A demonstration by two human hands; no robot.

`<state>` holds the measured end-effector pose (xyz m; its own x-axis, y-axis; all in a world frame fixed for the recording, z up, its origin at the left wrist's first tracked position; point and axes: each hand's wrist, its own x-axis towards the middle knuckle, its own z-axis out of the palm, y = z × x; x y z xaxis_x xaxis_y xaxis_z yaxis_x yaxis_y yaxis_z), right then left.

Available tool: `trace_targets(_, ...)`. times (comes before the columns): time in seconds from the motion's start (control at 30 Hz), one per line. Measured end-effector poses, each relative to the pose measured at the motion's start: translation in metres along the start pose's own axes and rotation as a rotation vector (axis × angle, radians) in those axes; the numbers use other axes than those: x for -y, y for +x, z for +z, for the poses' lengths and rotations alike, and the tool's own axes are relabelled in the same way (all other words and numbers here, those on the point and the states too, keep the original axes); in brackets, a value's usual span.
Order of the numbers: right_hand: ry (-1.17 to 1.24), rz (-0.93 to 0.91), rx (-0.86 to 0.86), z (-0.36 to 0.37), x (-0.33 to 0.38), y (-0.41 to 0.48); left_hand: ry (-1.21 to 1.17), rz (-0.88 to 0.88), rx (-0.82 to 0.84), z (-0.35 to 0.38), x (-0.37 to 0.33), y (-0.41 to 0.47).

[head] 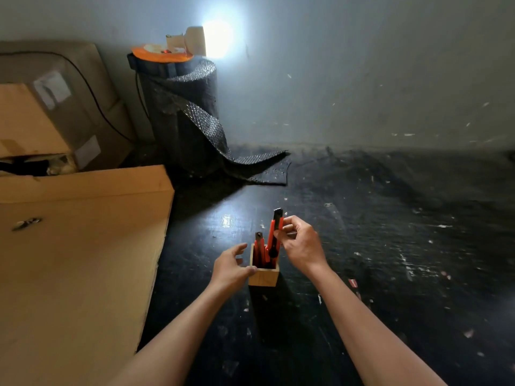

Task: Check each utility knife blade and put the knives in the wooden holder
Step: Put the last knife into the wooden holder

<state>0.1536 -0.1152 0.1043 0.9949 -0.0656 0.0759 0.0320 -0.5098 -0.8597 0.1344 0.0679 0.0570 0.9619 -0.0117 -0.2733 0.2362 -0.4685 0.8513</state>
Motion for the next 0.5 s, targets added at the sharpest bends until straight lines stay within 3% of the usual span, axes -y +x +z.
trace_targets(0.5,-0.262,0.204,0.145,0.038,-0.060,0.020,0.052,-0.078,-0.026,0.039,0.022,0.038)
